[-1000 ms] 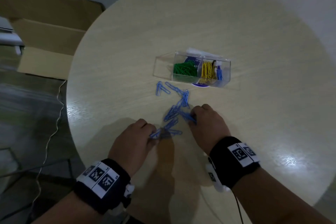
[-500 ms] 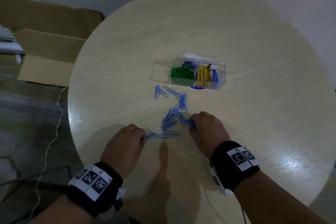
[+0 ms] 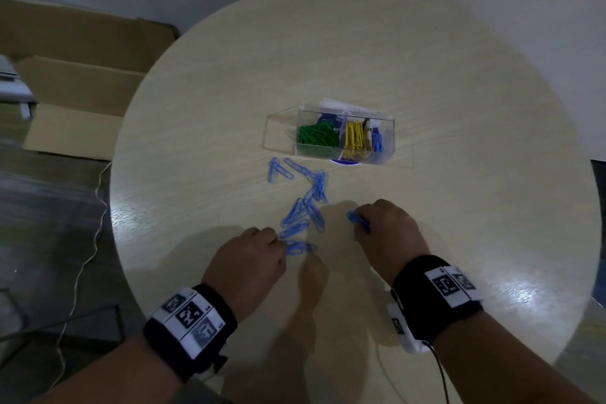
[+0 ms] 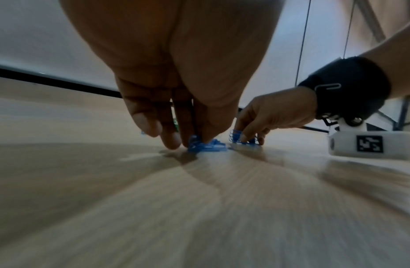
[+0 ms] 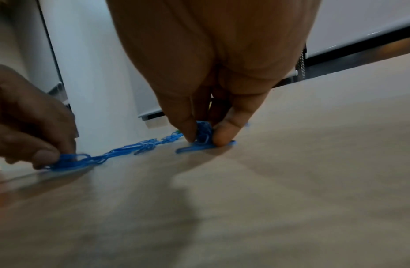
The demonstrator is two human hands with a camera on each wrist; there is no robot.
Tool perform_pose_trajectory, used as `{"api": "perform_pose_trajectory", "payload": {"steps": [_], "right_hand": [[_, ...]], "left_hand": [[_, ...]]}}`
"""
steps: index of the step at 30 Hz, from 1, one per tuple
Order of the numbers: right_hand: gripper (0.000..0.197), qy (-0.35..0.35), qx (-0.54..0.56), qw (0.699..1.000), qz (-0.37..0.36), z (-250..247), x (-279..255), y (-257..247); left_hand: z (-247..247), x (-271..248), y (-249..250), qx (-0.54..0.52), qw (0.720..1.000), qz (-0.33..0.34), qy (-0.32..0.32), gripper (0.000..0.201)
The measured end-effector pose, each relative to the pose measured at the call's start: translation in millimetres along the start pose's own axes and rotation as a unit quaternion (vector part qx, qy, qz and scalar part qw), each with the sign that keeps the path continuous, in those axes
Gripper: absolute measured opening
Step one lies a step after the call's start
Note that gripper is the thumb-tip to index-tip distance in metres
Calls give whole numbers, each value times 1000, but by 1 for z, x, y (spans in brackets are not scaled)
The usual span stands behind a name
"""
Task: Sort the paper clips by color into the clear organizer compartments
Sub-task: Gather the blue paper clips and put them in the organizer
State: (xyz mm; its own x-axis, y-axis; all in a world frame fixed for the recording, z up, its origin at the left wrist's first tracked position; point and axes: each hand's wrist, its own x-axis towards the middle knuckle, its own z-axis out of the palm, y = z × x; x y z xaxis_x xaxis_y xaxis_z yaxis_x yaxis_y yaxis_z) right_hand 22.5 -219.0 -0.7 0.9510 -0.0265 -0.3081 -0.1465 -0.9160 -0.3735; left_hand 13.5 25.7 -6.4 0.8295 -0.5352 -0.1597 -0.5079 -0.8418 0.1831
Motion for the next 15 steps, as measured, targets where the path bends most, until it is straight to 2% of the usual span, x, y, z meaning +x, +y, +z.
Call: {"api": "perform_pose_trajectory", "payload": {"steps": [3,5,7,9,11,13,15], "right_hand": [[21,-9,-59,997,-41,1,-5,1],[31,-15,-77,995,-65,0,-12,6],[36,-18,-67,994,-85,0,-17,12],[27,-18,-83,990,-109,1,-20,13],[15,-29,-117,985,-123,3,-21,12],[12,-49,-143,983,-107,0,-19,9],[13,-38,-145,984,-100,-3,-17,6]], "left_hand": [[-1,-2,4,9,999,6,-33,22],[-3,-1,5,18,999,21,-39,26],[-5,2,5,31,998,38,-39,17],[-6,5,7,51,996,54,-48,9],[-6,9,10,62,994,63,-63,9],[-6,13,10,54,994,48,-80,9],[-8,19,10,13,994,19,-103,11]]}}
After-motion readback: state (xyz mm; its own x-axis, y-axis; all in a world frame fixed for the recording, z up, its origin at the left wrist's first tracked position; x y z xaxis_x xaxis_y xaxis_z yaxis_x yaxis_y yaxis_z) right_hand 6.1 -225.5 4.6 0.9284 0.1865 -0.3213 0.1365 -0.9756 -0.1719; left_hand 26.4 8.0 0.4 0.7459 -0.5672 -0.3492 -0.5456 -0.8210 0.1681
